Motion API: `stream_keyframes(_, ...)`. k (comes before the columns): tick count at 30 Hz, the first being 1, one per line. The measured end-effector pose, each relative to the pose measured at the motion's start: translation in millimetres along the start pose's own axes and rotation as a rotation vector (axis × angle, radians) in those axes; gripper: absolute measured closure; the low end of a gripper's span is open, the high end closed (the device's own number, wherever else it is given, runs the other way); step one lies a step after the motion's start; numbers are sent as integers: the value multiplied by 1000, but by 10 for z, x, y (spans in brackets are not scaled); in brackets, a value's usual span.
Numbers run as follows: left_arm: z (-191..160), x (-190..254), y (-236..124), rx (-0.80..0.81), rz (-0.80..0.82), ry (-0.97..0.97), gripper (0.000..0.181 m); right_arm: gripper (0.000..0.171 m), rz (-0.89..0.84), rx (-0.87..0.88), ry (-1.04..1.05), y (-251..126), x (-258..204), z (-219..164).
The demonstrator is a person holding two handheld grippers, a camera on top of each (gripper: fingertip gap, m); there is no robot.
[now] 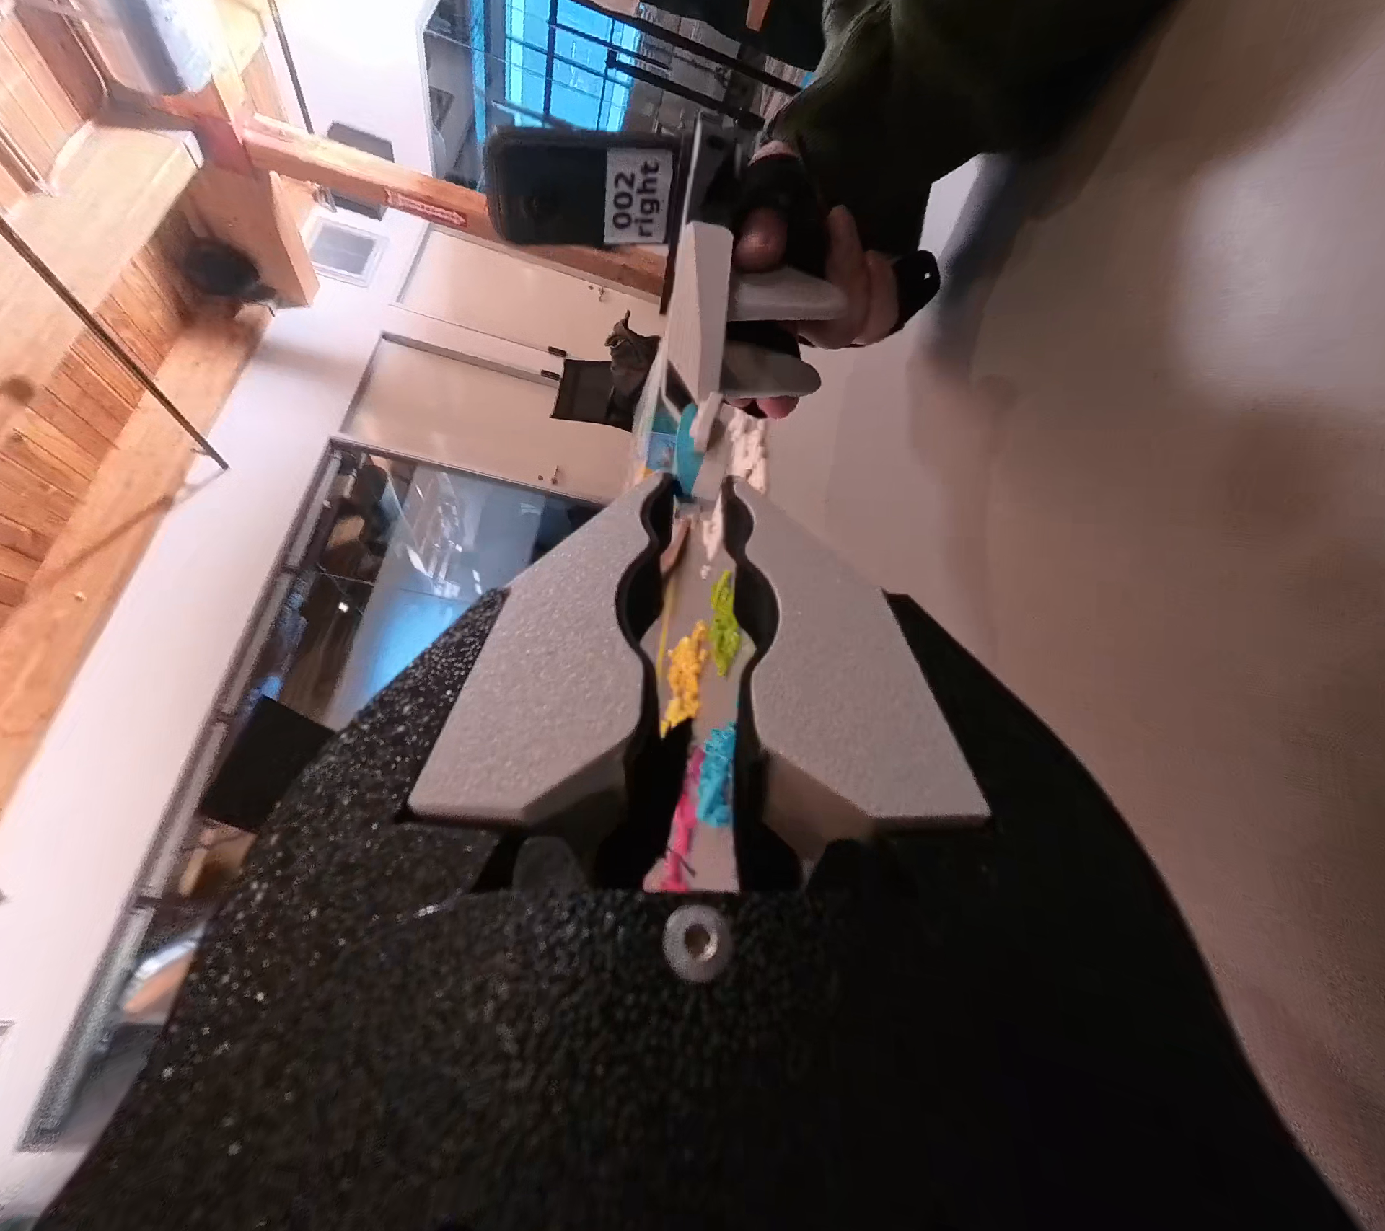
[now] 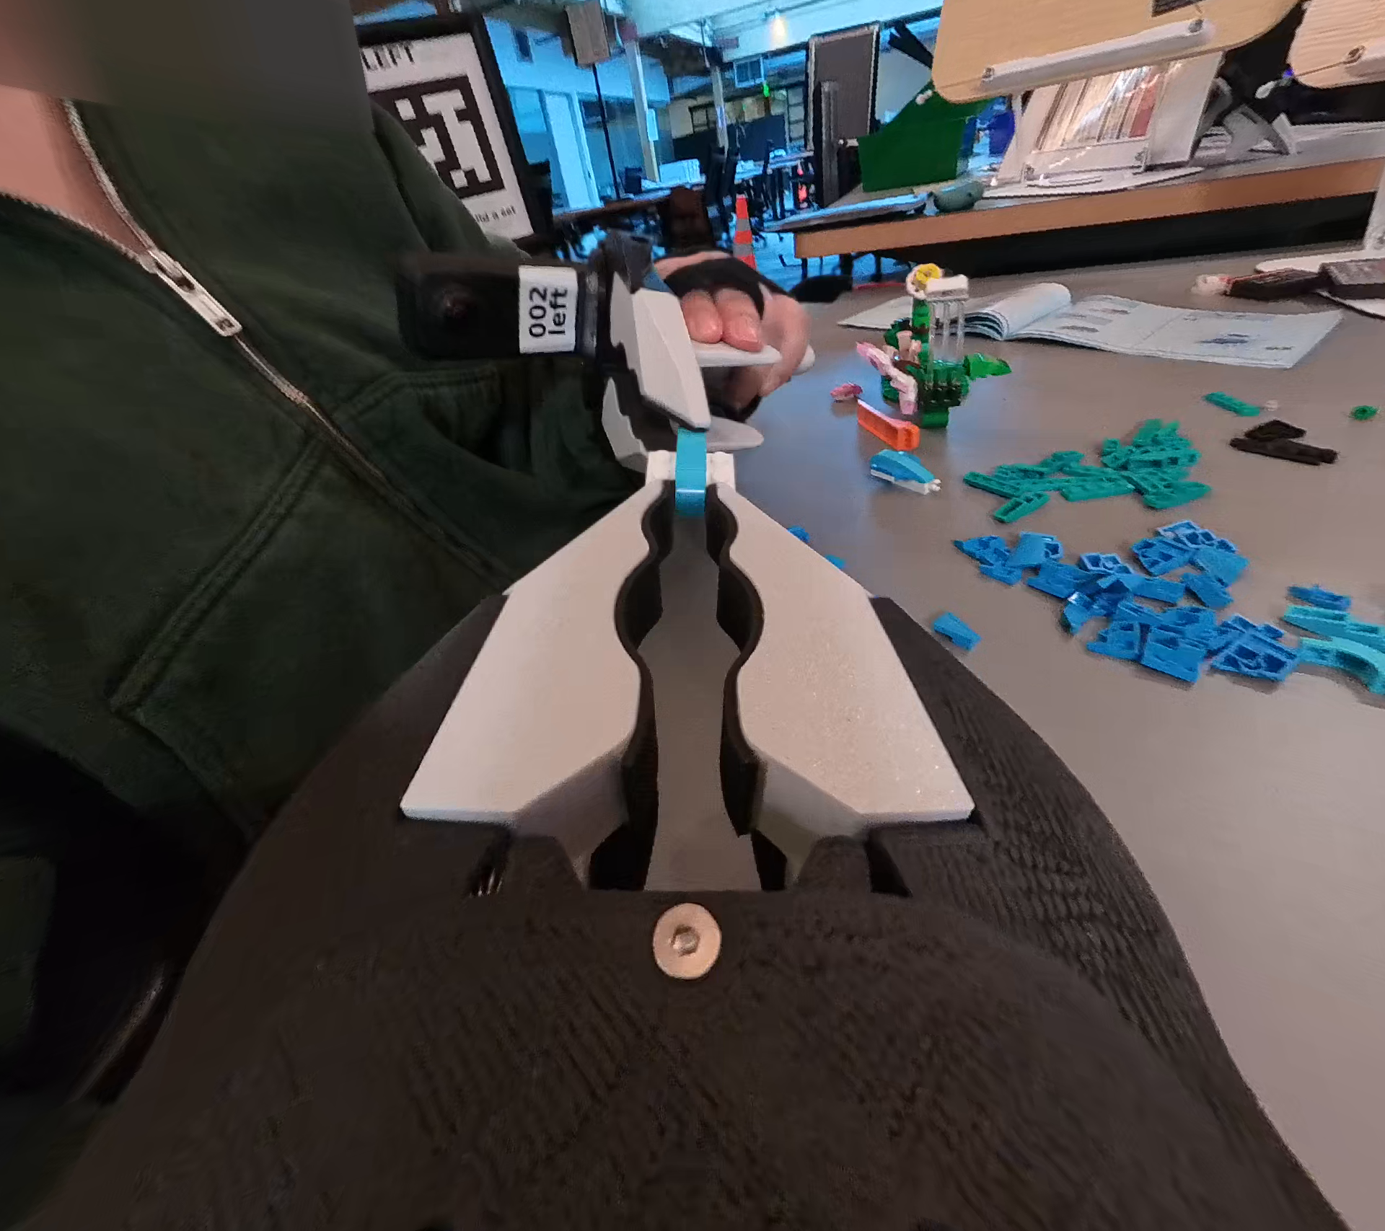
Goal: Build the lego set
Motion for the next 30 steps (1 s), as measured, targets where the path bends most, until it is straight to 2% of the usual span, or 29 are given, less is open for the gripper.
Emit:
stream_keyframes(2,-59,-17,20,-41,-8,-120,163,165,-44,-62,-19,-41,26,-25)
stream_keyframes(4,-139,-60,9,-99,-31,-259,144,165,-130,-223,-57,-114,68,-114)
stream_keyframes(7,-242,-187,-86,-154,-12,-466,131,165,-187,-418,-87,-156,86,-233)
stream_keyframes(11,-338,-443,-312,-159,118,-712,127,165,-202,-556,-108,-146,92,-323)
stream_keyframes(14,-315,-706,-542,-59,226,-960,127,165,-204,-653,-122,-134,86,-394)
stream_keyframes(17,-333,-938,-804,41,350,-1098,127,164,-208,-693,-126,-115,91,-425)
stream_keyframes(20,-397,-1054,-1055,53,486,-1091,126,145,-235,-658,-120,-142,107,-396)
stream_keyframes(23,-455,-1113,-1331,60,662,-1008,129,138,-351,-508,-162,-271,177,-269)
stream_keyframes(28,-525,-1226,-1842,87,943,-748,128,139,-907,-271,-609,-598,280,-33)
stream_keyframes(30,-637,-1231,-2021,66,1002,-663,133,143,-1053,-255,-683,-695,278,-21)
Point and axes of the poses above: each gripper's, where its closed fingertips meet, y out along the fingers, z out of its top, x = y × z across the jaws, the point moved 9 cm from there along -y, back along the fingers, and after that the axes turned 9 degrees about -y, right-handed, at the moved point
